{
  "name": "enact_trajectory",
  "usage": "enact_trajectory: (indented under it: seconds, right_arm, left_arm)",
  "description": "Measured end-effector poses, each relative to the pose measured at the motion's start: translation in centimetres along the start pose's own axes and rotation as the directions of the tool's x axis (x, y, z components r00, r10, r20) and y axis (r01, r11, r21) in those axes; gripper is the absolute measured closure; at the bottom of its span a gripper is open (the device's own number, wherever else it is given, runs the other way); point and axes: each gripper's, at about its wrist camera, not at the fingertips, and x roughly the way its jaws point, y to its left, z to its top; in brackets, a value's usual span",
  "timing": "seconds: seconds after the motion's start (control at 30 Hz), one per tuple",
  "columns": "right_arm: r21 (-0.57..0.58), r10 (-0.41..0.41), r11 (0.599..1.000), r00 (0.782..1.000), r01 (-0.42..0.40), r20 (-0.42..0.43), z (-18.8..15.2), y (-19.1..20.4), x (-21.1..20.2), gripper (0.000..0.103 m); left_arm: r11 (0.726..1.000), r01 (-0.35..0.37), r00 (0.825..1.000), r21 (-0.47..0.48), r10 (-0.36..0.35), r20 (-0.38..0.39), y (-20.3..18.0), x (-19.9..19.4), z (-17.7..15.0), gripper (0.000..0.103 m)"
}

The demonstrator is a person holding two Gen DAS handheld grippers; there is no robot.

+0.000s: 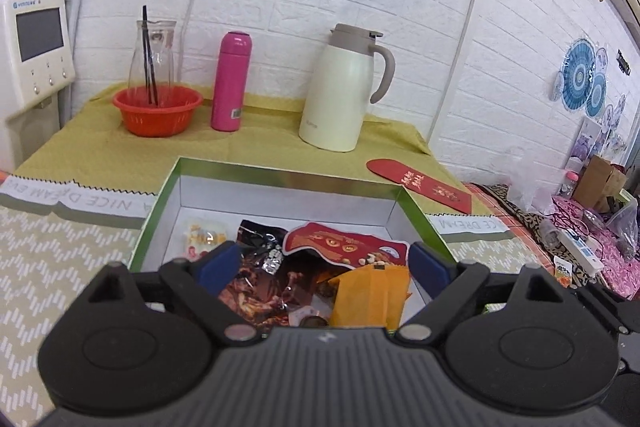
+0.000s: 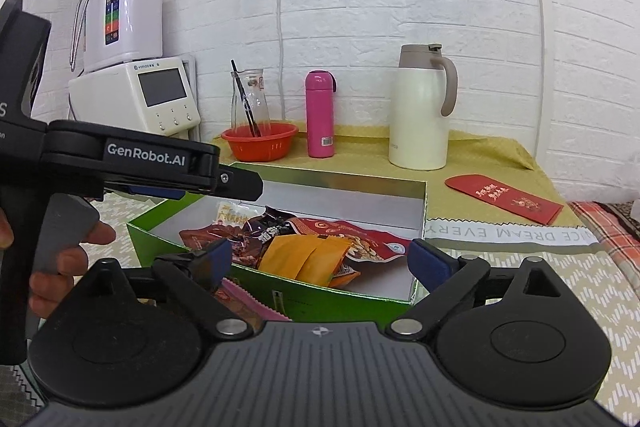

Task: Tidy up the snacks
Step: 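Move both grippers back to the loose snacks beside the box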

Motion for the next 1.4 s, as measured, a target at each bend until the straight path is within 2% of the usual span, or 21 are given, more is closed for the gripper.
enact_trajectory:
  seconds: [0.1, 0.23, 0.37, 0.5, 0.8, 0.93, 1.03, 1.2, 1.4]
  right_arm:
    - [0.056, 0.036, 0.998, 0.999, -0.036, -0.002, 0.2, -0.2, -1.2, 0.000]
    - [0.099, 0.043, 0.994, 0.999, -0.043, 0.001, 0.2, 0.1, -3.0, 0.000]
    - [0.083, 0.045, 0.995, 0.999, -0.047, 0.021, -0.1, 0.9, -4.7, 0.000]
    - [0.066, 0.068, 0.995, 0.998, -0.069, 0.017, -1.0, 2.0, -6.0, 0.000]
    - [0.073, 0.086, 0.994, 0.993, -0.080, -0.078, -4.5, 3.6, -7.1, 0.000]
    - [0.080, 0.026, 0.997, 0.990, -0.015, -0.136, -6.3, 3.2, -6.5, 0.000]
    - [0.070, -0.037, 0.996, 0.987, 0.048, -0.159, -6.7, 2.4, -5.5, 0.000]
    - [-0.005, -0.081, 0.997, 0.983, 0.082, -0.167, -6.5, 1.7, -3.9, 0.000]
    - [-0.014, -0.053, 0.999, 0.982, 0.052, -0.184, -7.0, 1.6, -2.9, 0.000]
  left_arm:
    - [1.000, -0.021, 0.999, -0.002, 0.021, 0.036, 0.6, -2.5, 0.1, 0.013]
    - [0.998, -0.041, 0.996, -0.057, 0.046, 0.079, 2.6, -6.4, -0.1, 0.013]
    - [0.991, -0.023, 0.997, -0.134, 0.032, 0.071, 4.7, -9.6, -1.2, 0.013]
    - [0.981, -0.013, 0.999, -0.192, 0.023, 0.049, 6.0, -11.6, -3.8, 0.013]
    - [0.970, -0.050, 0.992, -0.236, 0.022, -0.121, 7.0, -12.1, -10.4, 0.013]
    - [0.971, -0.044, 0.986, -0.233, 0.005, -0.166, 7.1, -12.0, -12.1, 0.013]
    - [0.975, -0.017, 0.984, -0.224, -0.023, -0.177, 7.0, -11.9, -12.5, 0.013]
    - [0.980, 0.008, 0.986, -0.200, -0.041, -0.162, 6.6, -11.9, -12.3, 0.013]
    - [0.983, 0.021, 0.985, -0.182, -0.051, -0.166, 6.4, -11.0, -11.7, 0.013]
